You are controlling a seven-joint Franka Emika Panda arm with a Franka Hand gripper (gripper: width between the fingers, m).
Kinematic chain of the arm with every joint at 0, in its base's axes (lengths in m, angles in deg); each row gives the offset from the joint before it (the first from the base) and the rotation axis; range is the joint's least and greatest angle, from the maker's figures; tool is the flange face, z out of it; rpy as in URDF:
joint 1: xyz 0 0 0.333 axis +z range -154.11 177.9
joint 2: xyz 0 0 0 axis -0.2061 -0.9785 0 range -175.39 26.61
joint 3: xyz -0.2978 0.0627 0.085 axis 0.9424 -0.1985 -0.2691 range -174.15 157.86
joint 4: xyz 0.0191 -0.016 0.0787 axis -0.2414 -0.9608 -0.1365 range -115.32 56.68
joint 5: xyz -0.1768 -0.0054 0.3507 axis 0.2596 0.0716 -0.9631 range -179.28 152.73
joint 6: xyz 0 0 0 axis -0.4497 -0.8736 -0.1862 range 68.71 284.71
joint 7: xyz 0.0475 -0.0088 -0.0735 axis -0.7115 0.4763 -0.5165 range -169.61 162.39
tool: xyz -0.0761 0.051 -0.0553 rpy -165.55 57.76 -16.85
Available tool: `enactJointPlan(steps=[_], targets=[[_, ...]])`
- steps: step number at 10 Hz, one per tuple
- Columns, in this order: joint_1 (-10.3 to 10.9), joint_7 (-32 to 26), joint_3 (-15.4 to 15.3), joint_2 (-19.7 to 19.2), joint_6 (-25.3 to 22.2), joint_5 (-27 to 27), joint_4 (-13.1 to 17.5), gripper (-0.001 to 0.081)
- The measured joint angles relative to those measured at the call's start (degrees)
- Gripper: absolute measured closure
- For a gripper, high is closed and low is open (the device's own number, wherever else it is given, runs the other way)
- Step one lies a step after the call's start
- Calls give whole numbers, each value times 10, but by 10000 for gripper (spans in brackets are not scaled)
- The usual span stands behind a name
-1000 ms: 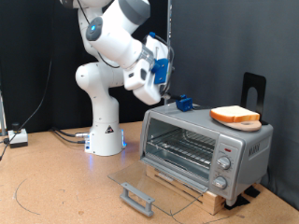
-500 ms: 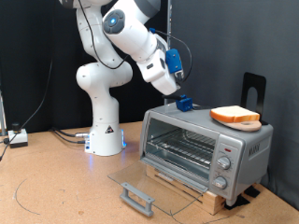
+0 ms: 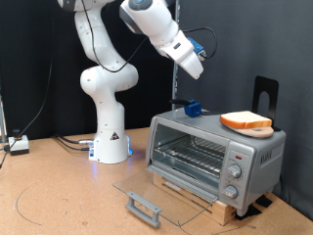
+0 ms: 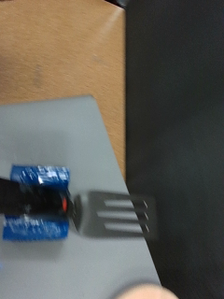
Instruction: Make a piece of toast with the oven
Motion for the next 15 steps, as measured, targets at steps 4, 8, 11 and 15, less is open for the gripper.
enactJointPlan(steps=[4, 8, 11, 15], targets=[[-17, 24, -54, 92, 39, 42, -45, -1], [-47, 60, -77, 136, 85, 47, -87, -1], [-49, 59, -78, 136, 110, 39, -94, -1], [-41, 17, -99, 125, 203, 38, -153, -1]])
